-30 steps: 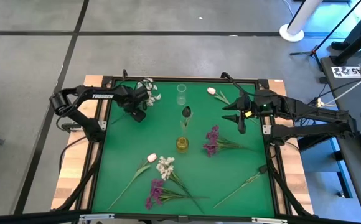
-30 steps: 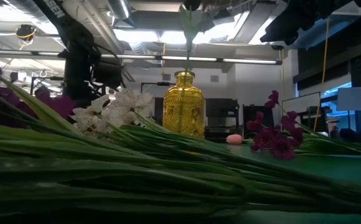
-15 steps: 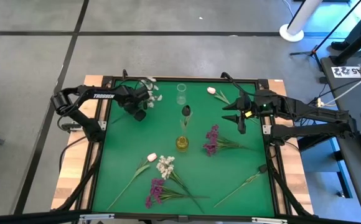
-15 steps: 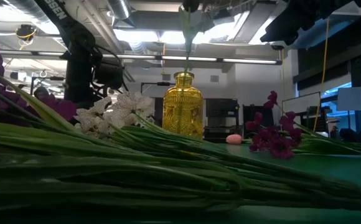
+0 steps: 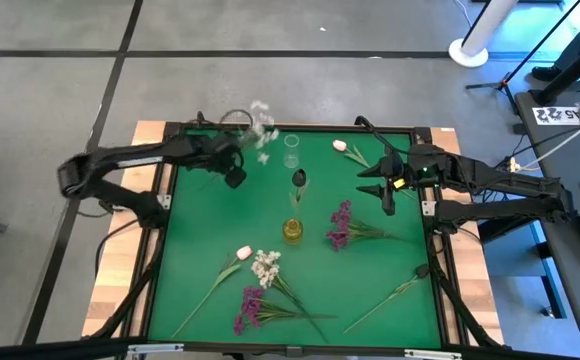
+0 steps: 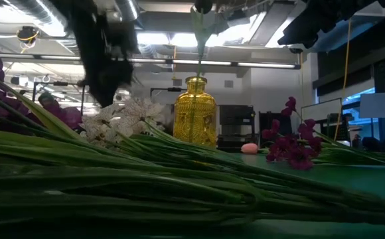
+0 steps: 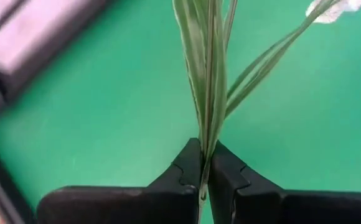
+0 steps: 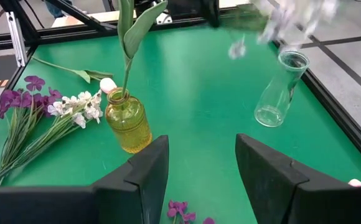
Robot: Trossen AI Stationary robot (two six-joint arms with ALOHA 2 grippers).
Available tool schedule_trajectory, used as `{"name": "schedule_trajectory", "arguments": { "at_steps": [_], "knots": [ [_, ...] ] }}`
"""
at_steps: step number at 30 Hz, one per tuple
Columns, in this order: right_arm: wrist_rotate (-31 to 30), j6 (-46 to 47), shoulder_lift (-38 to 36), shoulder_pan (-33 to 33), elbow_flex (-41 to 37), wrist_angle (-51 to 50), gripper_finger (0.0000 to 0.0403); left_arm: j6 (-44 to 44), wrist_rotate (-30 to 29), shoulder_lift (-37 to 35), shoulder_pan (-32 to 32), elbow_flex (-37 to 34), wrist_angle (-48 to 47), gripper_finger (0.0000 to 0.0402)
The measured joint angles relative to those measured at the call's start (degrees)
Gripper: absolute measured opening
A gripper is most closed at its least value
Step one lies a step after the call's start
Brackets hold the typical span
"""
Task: Sort flowers into vase by color
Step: Put the top white flower into the transparent vase
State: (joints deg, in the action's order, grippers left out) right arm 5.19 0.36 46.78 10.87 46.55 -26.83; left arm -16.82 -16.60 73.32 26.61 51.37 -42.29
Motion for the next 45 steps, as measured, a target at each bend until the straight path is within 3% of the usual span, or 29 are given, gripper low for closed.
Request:
{"name": "schedule_trajectory", "arguments": {
  "at_steps": [4, 9, 13, 18, 21, 27, 33, 38, 45],
  "knots": [
    [0.0, 0.0, 0.0, 0.0, -0.4, 0.0, 0.0186, -0.9, 2.6, -9.6, -3.0, 1.4, 8.4, 0.0003],
    [0.0, 0.0, 0.0, 0.0, -3.5, 2.3, 0.0186, 0.8, 4.3, -17.2, -6.8, -3.1, 28.8, 0.0003],
    [-0.1, 0.0, 0.0, 0.0, -6.2, 5.3, 0.0186, 5.1, 6.0, -18.1, -7.1, -8.2, 45.8, 0.0003],
    [-0.2, -0.5, 0.0, 0.0, -8.5, 11.0, 0.0186, 6.2, 17.5, -15.5, -4.3, -15.5, 68.6, 0.0003],
    [-0.7, -2.0, 0.0, 0.0, -8.8, 14.8, 0.0186, 4.7, 21.9, -12.7, -1.4, -18.5, 77.7, 0.0002],
    [-0.7, -6.0, 0.0, 0.0, -8.8, 22.8, 0.0186, 3.9, 27.6, -3.9, 3.6, -19.1, 88.1, 0.0002],
    [-0.7, -8.1, 0.0, 0.0, -8.8, 28.8, 0.0186, 3.8, 28.4, 5.7, 7.3, -17.6, 102.1, 0.0002],
    [-0.7, -8.4, 0.0, 0.0, -8.8, 28.6, 0.0186, 3.4, 33.9, 12.1, 8.5, -11.1, 103.4, 0.0002],
    [-0.7, -8.4, 0.0, 0.0, -8.8, 28.4, 0.0186, 4.3, 34.1, 16.7, 9.7, -4.4, 98.9, 0.0002]
  ]
}}
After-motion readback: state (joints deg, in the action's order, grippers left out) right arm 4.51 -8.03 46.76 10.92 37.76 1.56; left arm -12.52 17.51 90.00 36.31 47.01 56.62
